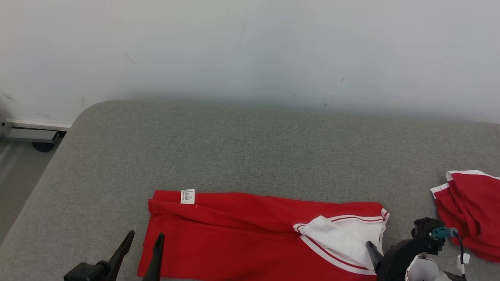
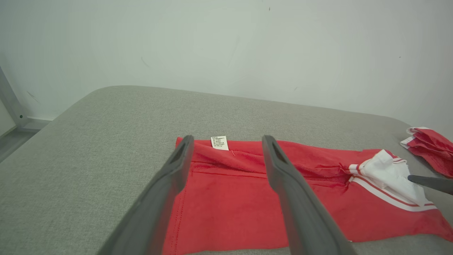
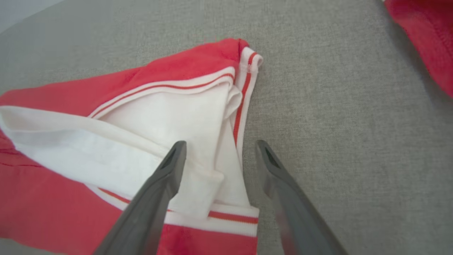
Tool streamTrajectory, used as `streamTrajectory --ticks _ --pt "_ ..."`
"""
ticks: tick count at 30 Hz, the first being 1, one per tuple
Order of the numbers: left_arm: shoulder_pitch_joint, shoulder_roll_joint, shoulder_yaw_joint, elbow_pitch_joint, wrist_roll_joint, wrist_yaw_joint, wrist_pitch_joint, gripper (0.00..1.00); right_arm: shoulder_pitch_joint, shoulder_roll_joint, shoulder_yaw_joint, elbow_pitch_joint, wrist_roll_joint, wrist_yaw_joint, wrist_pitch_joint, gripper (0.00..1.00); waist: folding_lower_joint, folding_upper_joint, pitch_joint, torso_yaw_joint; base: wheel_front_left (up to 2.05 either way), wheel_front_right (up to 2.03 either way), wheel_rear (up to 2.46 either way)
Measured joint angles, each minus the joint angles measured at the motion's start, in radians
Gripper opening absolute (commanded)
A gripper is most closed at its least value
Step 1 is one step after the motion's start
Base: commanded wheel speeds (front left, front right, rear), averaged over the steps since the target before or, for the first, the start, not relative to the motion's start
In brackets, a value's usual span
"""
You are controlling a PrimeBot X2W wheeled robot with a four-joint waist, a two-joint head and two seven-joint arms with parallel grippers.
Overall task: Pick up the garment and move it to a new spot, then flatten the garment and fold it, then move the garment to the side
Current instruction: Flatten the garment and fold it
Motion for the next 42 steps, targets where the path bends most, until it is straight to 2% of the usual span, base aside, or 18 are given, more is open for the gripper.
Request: streamTrajectory --ticks 18,25,26,27,28,29,30,38,42 --pt "-0.001 0.0 -0.011 0.001 -0.003 -0.011 0.018 1.0 -0.078 0.006 0.002 0.079 -0.06 -0.009 0.189 1.0 0.0 0.0001 0.003 0.007 0.0 0.0 0.0" --pt "-0.017 0.001 -0.012 0.012 -0.01 -0.02 0.023 1.0 -0.107 0.038 -0.071 0.138 -0.07 -0.011 0.237 1.0 -0.0001 0.0 0.015 0.034 0.0 0.0 0.0" --pt "-0.017 0.002 -0.01 0.014 -0.01 -0.02 0.023 1.0 -0.114 0.039 -0.07 0.143 -0.07 -0.013 0.246 0.67 -0.0001 0.0 0.016 0.036 0.0 0.0 0.0" --pt "-0.016 0.003 -0.009 0.016 -0.011 -0.02 0.023 1.0 -0.119 0.04 -0.069 0.144 -0.07 -0.014 0.253 0.44 -0.0001 0.0 0.017 0.037 0.0 0.0 0.0" --pt "-0.016 0.004 -0.009 0.017 -0.012 -0.02 0.023 1.0 -0.123 0.04 -0.068 0.144 -0.07 -0.014 0.259 0.37 0.0 0.0 0.017 0.038 0.0 0.0 0.0" --pt "-0.016 0.005 -0.009 0.017 -0.013 -0.02 0.023 1.0 -0.125 0.04 -0.065 0.143 -0.07 -0.016 0.267 0.13 -0.0001 0.0 0.017 0.039 0.0 0.0 0.0" --pt "-0.016 0.005 -0.008 0.018 -0.018 -0.02 0.023 1.0 -0.125 0.042 -0.062 0.143 -0.07 -0.016 0.27 0.0 -0.0001 0.0 0.017 0.04 0.0 0.0 0.0" --pt "-0.016 0.006 0.001 0.026 -0.031 -0.019 0.021 1.0 -0.125 0.048 -0.059 0.119 -0.07 -0.016 0.308 0.0 -0.0001 0.0 0.011 0.031 0.0 0.0 0.0" --pt "-0.014 0.005 0.002 0.027 -0.033 -0.019 0.017 1.0 -0.11 0.015 -0.062 0.076 -0.07 -0.016 0.328 0.0 -0.0001 0.0 0.006 0.018 0.0 0.0 0.0"
